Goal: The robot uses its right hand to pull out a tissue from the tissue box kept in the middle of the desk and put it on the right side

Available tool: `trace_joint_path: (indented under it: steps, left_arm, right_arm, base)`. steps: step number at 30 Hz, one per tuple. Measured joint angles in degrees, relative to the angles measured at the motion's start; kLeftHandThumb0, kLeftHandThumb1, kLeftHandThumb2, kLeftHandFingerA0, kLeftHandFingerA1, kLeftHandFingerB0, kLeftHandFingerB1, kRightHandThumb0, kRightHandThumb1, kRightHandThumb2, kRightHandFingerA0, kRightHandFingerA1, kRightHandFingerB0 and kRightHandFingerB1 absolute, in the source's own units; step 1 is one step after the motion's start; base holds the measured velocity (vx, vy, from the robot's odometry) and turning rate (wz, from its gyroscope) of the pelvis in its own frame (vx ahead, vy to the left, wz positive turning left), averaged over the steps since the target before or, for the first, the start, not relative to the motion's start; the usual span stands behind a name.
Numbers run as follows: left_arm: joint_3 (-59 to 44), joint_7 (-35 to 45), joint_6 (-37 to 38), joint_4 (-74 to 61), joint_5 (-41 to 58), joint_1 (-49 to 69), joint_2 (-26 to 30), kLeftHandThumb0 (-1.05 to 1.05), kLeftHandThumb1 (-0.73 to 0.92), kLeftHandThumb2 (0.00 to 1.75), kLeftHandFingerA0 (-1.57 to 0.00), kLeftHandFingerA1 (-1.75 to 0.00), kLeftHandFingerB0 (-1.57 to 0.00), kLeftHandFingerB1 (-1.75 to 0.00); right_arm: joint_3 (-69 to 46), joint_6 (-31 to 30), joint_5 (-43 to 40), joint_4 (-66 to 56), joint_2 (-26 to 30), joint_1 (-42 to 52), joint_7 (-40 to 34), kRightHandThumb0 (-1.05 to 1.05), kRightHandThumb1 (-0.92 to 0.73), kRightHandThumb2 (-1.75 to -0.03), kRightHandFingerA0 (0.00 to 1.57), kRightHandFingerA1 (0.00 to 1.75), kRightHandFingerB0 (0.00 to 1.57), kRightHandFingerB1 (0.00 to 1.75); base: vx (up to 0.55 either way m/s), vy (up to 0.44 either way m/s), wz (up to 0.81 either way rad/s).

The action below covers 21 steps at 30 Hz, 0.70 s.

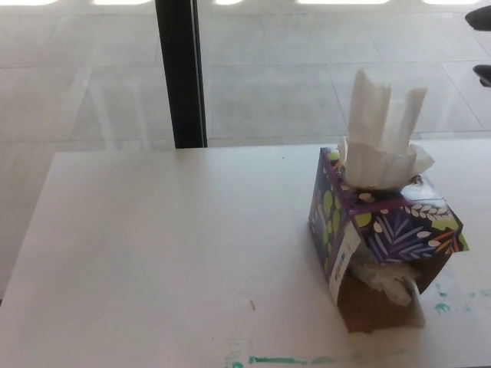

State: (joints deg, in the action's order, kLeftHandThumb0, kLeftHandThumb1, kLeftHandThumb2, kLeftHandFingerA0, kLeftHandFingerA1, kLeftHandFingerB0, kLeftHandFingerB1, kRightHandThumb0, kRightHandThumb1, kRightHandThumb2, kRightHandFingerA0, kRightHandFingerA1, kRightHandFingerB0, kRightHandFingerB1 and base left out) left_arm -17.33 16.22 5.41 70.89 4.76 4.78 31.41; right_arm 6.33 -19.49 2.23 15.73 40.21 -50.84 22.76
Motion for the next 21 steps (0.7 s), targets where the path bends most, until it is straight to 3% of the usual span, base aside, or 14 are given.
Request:
trace_joint_path:
  steps: [1,2,3,4,10,14,21]
  left_arm:
    - [0.0,0.0,0.0,0.0,0.0,0.1,0.0,-1.04,0.53,1.21,-0.81,-1.12,-0.58,-0.94]
    - [0.0,0.0,0.0,0.0,0.0,0.2,0.0,-0.98,0.5,1.15,-0.84,-1.12,-0.56,-0.92]
    - [0.0,0.0,0.0,0.0,0.0,0.2,0.0,-0.98,0.5,1.15,-0.84,-1.12,-0.56,-0.92]
    - [0.0,0.0,0.1,0.0,0.0,0.2,0.0,-0.98,0.64,0.95,-0.83,-1.19,-0.54,-0.97]
    - [0.1,0.1,0.2,0.0,0.0,0.1,0.0,-1.02,0.64,0.91,-0.77,-1.18,-0.55,-0.99]
    - [0.3,0.1,0.3,0.1,0.0,-0.5,0.0,-0.97,0.61,0.95,-0.88,-1.19,-0.59,-0.99]
    - [0.3,0.2,0.3,0.6,0.1,-1.5,0.0,-1.04,0.61,0.93,-0.86,-1.2,-0.59,-1.01]
  right_arm:
    - [0.1,0.3,0.4,0.7,-0.1,-0.7,0.0,-0.67,-0.69,-0.61,0.53,0.6,0.34,0.33]
    - [0.8,0.7,1.0,1.8,-0.4,-1.9,0.1,-0.71,-0.56,-0.92,0.48,0.64,0.28,0.48]
    - [1.6,1.0,1.6,2.6,-0.8,-2.9,0.2,-0.71,-0.56,-0.92,0.48,0.64,0.28,0.48]
    - [2.4,1.3,2.2,3.5,-1.3,-3.8,0.2,-0.65,-0.69,-0.61,0.49,0.57,0.33,0.33]
    - [7.0,3.7,5.2,9.4,-4.2,-8.3,1.1,-0.63,-0.69,-0.61,0.43,0.58,0.33,0.33]
    - [10.6,5.6,7.2,16.1,-7.3,-12.2,2.0,-0.63,-0.68,-0.61,0.4,0.55,0.35,0.34]
    - [14.3,9.2,10.5,23.8,-11.3,-15.2,2.7,-0.6,-0.69,-0.61,0.42,0.59,0.34,0.35]
  base:
    - [0.0,0.0,0.0]
    - [0.0,0.0,0.0]
    - [0.0,0.0,0.0]
    - [0.0,0.0,0.0]
    - [0.0,0.0,0.0]
    - [0.0,0.0,0.0]
    - [0.0,0.0,0.0]
